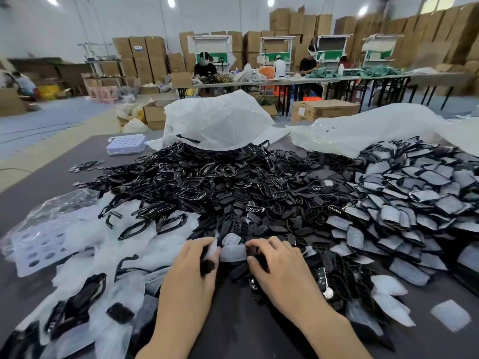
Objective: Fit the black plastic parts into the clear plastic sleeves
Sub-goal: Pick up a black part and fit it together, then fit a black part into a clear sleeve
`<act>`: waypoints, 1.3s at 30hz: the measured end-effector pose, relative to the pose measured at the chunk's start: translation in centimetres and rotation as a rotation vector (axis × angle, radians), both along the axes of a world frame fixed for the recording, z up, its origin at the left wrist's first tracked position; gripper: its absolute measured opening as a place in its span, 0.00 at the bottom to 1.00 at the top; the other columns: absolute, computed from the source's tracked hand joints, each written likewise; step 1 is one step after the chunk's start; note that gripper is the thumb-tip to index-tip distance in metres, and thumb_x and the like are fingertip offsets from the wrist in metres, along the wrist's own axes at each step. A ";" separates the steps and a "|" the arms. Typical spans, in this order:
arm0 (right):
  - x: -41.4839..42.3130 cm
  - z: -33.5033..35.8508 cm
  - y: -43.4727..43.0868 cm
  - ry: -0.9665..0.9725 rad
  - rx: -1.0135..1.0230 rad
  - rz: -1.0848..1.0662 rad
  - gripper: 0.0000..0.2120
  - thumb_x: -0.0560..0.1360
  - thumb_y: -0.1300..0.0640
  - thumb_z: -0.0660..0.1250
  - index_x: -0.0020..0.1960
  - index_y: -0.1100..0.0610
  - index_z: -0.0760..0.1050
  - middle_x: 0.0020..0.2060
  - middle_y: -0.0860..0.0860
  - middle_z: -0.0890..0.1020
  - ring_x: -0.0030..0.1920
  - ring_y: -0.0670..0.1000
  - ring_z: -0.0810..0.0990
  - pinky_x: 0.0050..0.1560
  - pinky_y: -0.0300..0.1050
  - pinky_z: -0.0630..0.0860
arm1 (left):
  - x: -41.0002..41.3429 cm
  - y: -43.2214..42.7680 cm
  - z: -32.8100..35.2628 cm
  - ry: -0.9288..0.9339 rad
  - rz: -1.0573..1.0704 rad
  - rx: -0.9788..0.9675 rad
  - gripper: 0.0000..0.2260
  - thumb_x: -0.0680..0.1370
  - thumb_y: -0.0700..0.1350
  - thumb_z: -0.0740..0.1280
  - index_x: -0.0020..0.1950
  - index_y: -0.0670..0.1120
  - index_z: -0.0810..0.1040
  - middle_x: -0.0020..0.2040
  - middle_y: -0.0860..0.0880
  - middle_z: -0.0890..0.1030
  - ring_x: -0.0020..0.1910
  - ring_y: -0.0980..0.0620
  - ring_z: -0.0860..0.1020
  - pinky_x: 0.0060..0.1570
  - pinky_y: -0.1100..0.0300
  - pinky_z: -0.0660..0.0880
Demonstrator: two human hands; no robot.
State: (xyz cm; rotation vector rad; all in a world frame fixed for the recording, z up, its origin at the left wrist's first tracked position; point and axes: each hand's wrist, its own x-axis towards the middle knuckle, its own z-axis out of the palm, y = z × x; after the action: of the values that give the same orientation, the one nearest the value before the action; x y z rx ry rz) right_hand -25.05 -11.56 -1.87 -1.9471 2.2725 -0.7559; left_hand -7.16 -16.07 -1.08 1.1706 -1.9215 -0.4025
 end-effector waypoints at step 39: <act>2.1 6.2 -8.2 -0.599 -0.119 -0.016 0.16 0.80 0.47 0.65 0.38 0.56 0.75 0.31 0.47 0.79 0.30 0.45 0.73 0.34 0.39 0.71 | 1.1 -0.7 2.0 0.681 -0.175 0.366 0.14 0.84 0.46 0.61 0.55 0.63 0.82 0.39 0.54 0.81 0.40 0.56 0.79 0.46 0.60 0.77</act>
State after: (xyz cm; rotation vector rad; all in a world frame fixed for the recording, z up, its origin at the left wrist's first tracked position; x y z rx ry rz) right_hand -22.98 -19.78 4.35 -1.4640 1.9084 -1.2909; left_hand -6.09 -16.79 0.97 0.9162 -1.3770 -1.1265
